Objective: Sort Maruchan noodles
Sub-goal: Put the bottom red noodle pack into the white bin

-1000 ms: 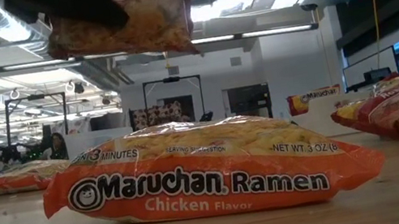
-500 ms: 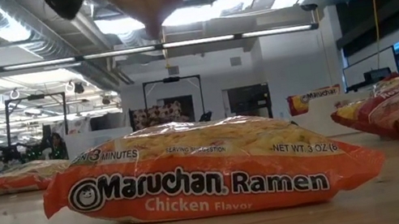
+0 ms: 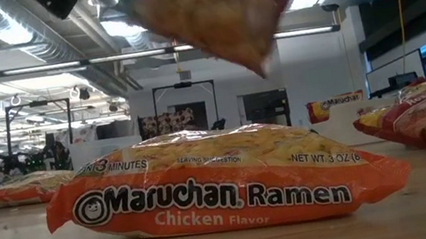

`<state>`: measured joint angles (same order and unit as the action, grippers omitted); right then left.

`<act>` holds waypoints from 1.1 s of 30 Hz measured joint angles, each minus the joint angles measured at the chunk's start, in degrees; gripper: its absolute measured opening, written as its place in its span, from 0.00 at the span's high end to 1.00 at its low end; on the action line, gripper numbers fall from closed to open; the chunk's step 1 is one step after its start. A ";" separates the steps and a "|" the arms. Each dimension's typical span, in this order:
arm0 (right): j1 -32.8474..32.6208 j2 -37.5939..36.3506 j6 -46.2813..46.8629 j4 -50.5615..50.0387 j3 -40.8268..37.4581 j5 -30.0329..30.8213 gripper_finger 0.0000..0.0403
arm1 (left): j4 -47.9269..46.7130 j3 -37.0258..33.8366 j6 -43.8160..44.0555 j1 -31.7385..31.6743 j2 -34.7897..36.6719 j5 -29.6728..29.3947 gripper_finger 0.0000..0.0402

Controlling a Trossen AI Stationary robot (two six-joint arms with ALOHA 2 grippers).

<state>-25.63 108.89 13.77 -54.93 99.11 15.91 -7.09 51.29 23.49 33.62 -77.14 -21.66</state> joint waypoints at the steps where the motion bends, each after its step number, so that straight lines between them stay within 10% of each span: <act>1: 0.07 -0.01 0.08 -2.08 0.00 0.85 0.91 | -0.96 0.00 0.02 0.25 -0.03 -0.46 0.58; 14: 9.98 -12.70 -3.40 -18.50 -7.46 8.72 0.91 | -3.17 -0.02 -5.74 -0.20 -0.11 -3.71 0.58; 33: 48.11 -36.43 -34.20 -14.85 -31.38 3.53 0.94 | -2.43 -0.02 -10.58 -9.72 -0.15 -1.61 0.58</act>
<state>22.48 72.47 -20.43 -69.78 67.73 19.44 -9.52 51.27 12.91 23.90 -77.30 -23.27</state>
